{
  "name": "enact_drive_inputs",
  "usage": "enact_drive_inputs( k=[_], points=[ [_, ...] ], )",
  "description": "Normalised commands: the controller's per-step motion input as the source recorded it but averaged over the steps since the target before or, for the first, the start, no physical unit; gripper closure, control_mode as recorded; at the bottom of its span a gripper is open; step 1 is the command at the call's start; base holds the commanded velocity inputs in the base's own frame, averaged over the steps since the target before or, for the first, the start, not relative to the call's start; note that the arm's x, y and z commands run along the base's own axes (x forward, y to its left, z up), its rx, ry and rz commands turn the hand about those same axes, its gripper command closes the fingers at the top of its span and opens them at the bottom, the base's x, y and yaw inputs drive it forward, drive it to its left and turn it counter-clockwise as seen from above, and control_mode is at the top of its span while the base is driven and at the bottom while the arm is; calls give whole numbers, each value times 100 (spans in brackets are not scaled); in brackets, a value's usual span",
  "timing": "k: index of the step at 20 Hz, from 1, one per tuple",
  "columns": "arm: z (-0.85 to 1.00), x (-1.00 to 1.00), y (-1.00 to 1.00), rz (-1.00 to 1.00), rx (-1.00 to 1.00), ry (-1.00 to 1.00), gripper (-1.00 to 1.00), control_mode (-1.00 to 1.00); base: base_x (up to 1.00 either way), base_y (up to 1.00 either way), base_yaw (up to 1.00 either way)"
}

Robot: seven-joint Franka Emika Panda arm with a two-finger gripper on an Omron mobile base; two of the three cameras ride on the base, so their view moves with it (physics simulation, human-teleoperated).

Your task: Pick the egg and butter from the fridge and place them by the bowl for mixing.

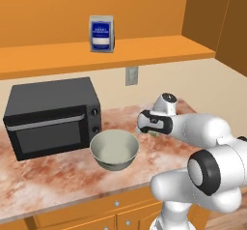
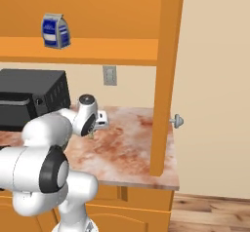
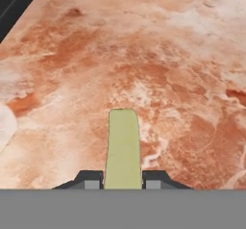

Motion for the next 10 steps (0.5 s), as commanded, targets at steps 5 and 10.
enact_drive_inputs(
  k=[5,10],
  points=[
    [-25,0,6,0,3,0,100,-100,0,0,0],
    [-28,6,12,0,0,0,100,-100,0,0,0]
  ],
)
